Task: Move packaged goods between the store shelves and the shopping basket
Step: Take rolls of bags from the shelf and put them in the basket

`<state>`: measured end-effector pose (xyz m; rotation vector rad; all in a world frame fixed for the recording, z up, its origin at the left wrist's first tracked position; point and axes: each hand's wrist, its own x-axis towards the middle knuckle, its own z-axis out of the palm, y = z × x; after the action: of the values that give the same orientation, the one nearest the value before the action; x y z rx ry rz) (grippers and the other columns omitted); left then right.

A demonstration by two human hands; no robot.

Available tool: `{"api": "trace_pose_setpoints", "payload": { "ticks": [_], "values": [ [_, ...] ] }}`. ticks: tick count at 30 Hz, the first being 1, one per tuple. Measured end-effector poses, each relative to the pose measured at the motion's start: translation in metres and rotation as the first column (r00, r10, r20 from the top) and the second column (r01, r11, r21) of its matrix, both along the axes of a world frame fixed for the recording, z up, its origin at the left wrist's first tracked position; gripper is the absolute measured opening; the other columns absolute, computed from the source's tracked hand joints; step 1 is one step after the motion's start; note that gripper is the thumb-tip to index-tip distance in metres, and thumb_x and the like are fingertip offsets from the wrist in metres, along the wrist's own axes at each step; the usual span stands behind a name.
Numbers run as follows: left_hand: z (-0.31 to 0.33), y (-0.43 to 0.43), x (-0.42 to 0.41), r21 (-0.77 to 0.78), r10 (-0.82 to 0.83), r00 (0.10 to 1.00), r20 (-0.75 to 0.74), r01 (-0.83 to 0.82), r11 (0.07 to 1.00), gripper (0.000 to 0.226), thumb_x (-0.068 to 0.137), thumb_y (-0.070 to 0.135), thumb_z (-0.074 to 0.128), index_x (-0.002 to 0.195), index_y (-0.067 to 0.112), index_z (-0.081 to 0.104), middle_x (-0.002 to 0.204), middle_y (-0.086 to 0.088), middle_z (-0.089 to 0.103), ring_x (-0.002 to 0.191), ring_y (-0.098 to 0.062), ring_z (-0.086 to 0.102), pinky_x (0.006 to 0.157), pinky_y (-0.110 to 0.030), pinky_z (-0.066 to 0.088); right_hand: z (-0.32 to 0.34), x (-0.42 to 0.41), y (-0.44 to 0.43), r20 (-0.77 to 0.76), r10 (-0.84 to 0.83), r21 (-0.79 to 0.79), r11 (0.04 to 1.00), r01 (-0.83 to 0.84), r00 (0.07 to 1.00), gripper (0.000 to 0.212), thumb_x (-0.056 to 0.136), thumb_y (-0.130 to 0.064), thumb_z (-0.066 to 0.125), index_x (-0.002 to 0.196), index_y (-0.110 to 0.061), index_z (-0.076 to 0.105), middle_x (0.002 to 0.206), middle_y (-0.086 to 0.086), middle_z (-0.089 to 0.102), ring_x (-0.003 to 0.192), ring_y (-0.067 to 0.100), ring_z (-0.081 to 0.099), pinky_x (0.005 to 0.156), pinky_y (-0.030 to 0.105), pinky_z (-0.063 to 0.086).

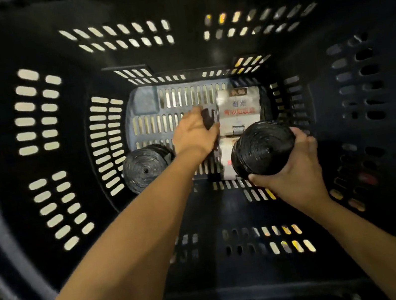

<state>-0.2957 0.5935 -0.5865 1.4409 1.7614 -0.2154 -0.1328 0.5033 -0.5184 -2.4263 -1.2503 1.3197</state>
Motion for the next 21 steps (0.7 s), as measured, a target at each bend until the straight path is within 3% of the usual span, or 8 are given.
{"api": "trace_pose_setpoints", "payload": {
  "ticks": [5,13,17,19,21],
  "values": [
    [0.083,0.005,-0.061,0.136,-0.199,0.979,-0.036,0.202,0.970,0.049,0.090,0.042,0.056,0.130,0.016,0.047,0.129,-0.007,0.052,0.117,-0.026,0.051,0.094,-0.038,0.045,0.036,-0.022,0.016,0.071,0.110,0.041,0.993,-0.113,0.991,0.112,0.048,-0.030,0.092,0.139,-0.013,0.027,0.133,0.009,0.033,0.123,0.029,0.042,0.099,0.042,0.040],
    [0.202,0.003,-0.145,0.356,-0.281,0.951,-0.127,0.308,0.882,0.049,0.088,0.038,0.061,0.131,0.019,0.049,0.134,-0.001,0.051,0.126,-0.020,0.044,0.107,-0.034,0.033,0.064,-0.088,0.046,-0.031,0.297,0.080,0.953,-0.294,0.954,0.115,0.052,-0.024,0.090,0.143,-0.013,0.021,0.138,0.011,0.026,0.129,0.031,0.033,0.106,0.047,0.036],
    [0.218,0.010,-0.183,0.506,-0.274,0.926,-0.258,0.371,0.779,0.048,0.083,0.037,0.060,0.126,0.014,0.056,0.130,-0.010,0.056,0.127,-0.031,0.046,0.111,-0.047,0.024,0.054,-0.123,0.065,-0.015,0.413,0.106,0.906,-0.410,0.910,0.111,0.057,-0.030,0.088,0.144,-0.012,0.021,0.138,0.010,0.031,0.130,0.028,0.034,0.103,0.042,0.037],
    [0.212,0.010,-0.201,0.517,-0.254,0.916,-0.310,0.387,0.764,0.051,0.084,0.043,0.049,0.127,0.015,0.054,0.134,-0.011,0.053,0.131,-0.033,0.040,0.112,-0.048,0.017,0.039,-0.139,0.075,-0.014,0.449,0.125,0.888,-0.443,0.894,0.110,0.058,-0.030,0.087,0.143,-0.011,0.021,0.138,0.011,0.032,0.129,0.028,0.034,0.102,0.043,0.038],
    [0.200,0.007,-0.212,0.515,-0.250,0.924,-0.290,0.370,0.773,0.053,0.083,0.043,0.051,0.129,0.014,0.052,0.139,-0.014,0.047,0.135,-0.035,0.034,0.112,-0.052,0.017,0.022,-0.153,0.084,-0.003,0.462,0.146,0.878,-0.457,0.887,0.112,0.056,-0.031,0.089,0.143,-0.011,0.021,0.139,0.012,0.032,0.130,0.029,0.033,0.105,0.043,0.036]
  ]
}}
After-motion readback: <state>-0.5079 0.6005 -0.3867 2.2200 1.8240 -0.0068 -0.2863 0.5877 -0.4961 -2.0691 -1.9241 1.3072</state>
